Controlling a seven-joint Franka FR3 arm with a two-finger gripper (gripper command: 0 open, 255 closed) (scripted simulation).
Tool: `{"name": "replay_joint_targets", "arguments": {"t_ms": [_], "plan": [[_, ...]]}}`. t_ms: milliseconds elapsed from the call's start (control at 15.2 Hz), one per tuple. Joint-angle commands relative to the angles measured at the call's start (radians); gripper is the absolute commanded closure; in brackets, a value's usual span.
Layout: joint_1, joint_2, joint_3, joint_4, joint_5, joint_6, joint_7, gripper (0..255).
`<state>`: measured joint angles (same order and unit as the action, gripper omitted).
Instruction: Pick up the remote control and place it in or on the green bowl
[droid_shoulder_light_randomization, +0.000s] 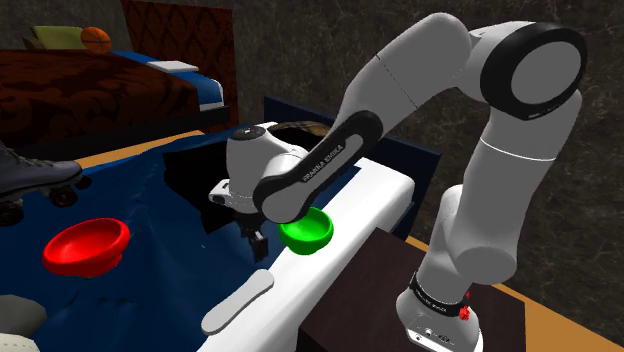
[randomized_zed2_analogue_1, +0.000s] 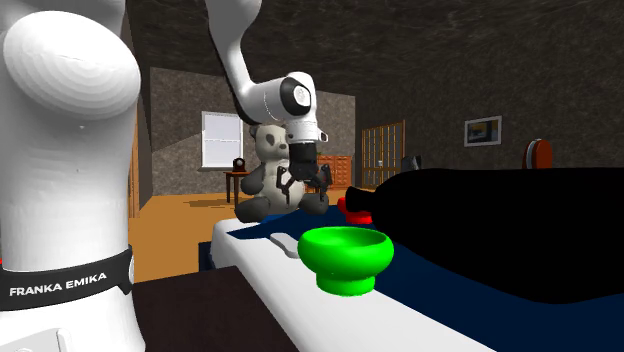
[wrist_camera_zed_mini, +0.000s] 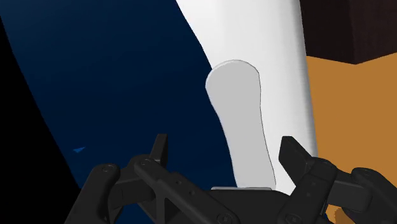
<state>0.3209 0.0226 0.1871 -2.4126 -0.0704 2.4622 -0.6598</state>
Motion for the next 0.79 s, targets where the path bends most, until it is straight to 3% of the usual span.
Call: {"name": "replay_joint_targets", "arguments": {"t_ms": [0,396,726], "plan": [[0.015,0.059,0.014,0.005,-0.016,0.048,-0.024,0],[0.064,0.235,0.047,0.044,-0.092,0.16,-0.076,0],[0.077,0.294,0.031,0.051,-0.125,0.21,-0.055,0]]}}
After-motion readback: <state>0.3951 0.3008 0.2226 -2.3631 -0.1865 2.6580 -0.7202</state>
